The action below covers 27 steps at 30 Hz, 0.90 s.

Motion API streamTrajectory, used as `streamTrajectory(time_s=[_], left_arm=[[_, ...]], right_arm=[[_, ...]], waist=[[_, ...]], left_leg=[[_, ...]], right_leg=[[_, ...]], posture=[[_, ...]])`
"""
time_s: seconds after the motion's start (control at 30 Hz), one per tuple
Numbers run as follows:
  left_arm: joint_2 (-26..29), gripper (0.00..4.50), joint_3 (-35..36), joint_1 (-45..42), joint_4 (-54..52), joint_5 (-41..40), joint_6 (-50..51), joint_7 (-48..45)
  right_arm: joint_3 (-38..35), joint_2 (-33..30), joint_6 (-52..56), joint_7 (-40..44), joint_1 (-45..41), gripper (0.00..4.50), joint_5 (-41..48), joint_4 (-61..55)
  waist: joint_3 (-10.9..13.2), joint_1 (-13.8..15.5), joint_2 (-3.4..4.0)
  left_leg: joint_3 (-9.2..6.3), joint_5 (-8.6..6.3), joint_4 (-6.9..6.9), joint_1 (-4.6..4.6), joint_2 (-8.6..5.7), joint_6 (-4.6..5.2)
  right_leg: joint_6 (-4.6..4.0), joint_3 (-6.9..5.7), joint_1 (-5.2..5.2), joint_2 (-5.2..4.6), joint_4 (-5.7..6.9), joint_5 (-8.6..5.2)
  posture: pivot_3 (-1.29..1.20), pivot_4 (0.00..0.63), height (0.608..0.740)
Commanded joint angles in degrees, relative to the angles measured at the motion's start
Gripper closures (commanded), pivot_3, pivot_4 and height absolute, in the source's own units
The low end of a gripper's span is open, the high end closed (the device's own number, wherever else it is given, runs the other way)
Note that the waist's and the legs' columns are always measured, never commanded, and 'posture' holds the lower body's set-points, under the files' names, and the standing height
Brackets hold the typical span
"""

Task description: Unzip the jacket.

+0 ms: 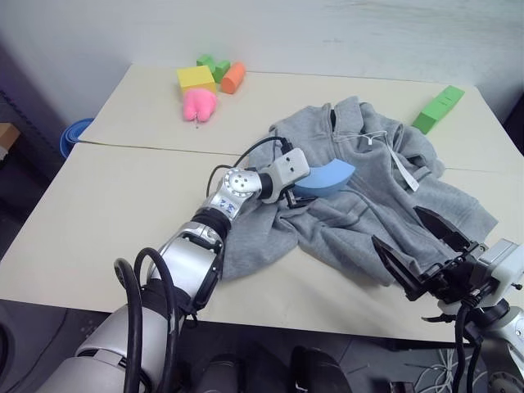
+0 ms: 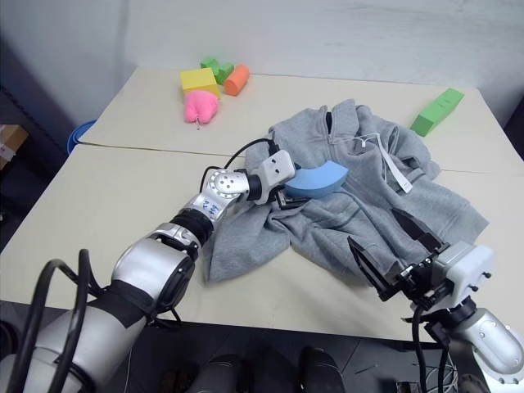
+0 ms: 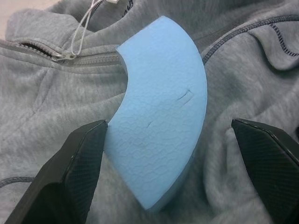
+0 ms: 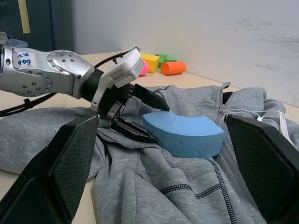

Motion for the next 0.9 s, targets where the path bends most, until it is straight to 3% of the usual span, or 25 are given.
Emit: streamTrajectory(time_s=[0.03, 0.23, 0.4, 0.47, 0.6, 0.8, 0.9], left_arm=[[-1.06, 0.65, 2.55, -1.66, 0.30, -1.62, 3.79, -1.41], [-1.99, 2.47, 3.88, -1.22, 0.64, -1.17, 8.67, -0.37], [-2.23, 3.90, 3.23, -0.34, 0.29, 0.04, 7.71, -0.41], [-2.29, 4.47, 6.20, -0.12, -0.35, -3.02, 6.18, -1.44], [-0.99, 4.47, 14.08, 0.14, -2.01, -11.08, 5.96, -7.62], [3.83, 4.47, 15.92, 2.31, -3.33, -12.64, 4.67, -11.54], [5.63, 3.94, 16.13, 2.44, -3.72, -12.68, 3.32, -12.11]], right_arm=[[-0.07, 0.43, -1.26, -0.55, 0.40, 0.00, 0.13, -2.70], [0.47, 1.02, -1.62, -0.71, 1.23, 0.00, -0.15, -3.16], [0.75, 1.10, -2.12, -0.68, 1.52, 0.00, -0.37, -3.12], [0.94, 1.08, -2.29, -0.63, 1.28, 0.00, -0.49, -2.88], [1.20, 1.19, -2.49, -0.62, 0.81, 0.00, -0.61, -2.47], [1.79, 1.12, -2.74, -0.31, 0.39, 0.00, -0.46, -1.75], [1.99, 0.89, -2.71, -0.25, -0.17, 0.00, -0.51, -1.34]], waist=[[0.00, -0.03, 0.00], [-0.01, 0.05, -0.01], [-0.03, 0.06, -0.03], [-0.03, 0.04, -0.03], [-0.03, -0.53, -0.03], [-0.04, -0.68, -0.02], [-0.03, -0.54, -0.03]], left_leg=[[0.00, 0.00, 0.01, 0.00, 0.00, 0.00], [-0.01, 0.00, 0.05, 0.01, 0.00, 0.00], [-0.01, -0.01, 0.16, 0.02, 0.01, 0.01], [-0.03, -0.01, 0.19, 0.03, 0.03, 0.02], [-0.04, -0.02, 0.19, 0.02, 0.14, 0.02], [-0.02, -0.01, 0.17, -0.02, 0.06, 0.02], [-0.02, -0.01, 0.18, -0.02, 0.05, 0.02]], right_leg=[[0.00, -0.01, 0.00, 0.00, 0.01, 0.00], [0.00, 0.01, 0.00, -0.01, 0.05, 0.00], [0.00, 0.04, 0.02, -0.01, 0.13, 0.00], [0.01, 0.08, 0.02, -0.02, 0.15, 0.01], [0.01, 0.10, -0.03, -0.01, 0.19, 0.01], [0.01, 0.11, -0.15, 0.00, 0.25, 0.01], [0.01, 0.11, -0.15, -0.01, 0.26, 0.01]], posture=[[0.00, 0.150, 0.740], [0.00, 0.150, 0.740], [0.00, 0.150, 0.740], [0.00, 0.150, 0.740], [0.00, 0.150, 0.740], [0.00, 0.150, 0.740], [0.00, 0.150, 0.740]])
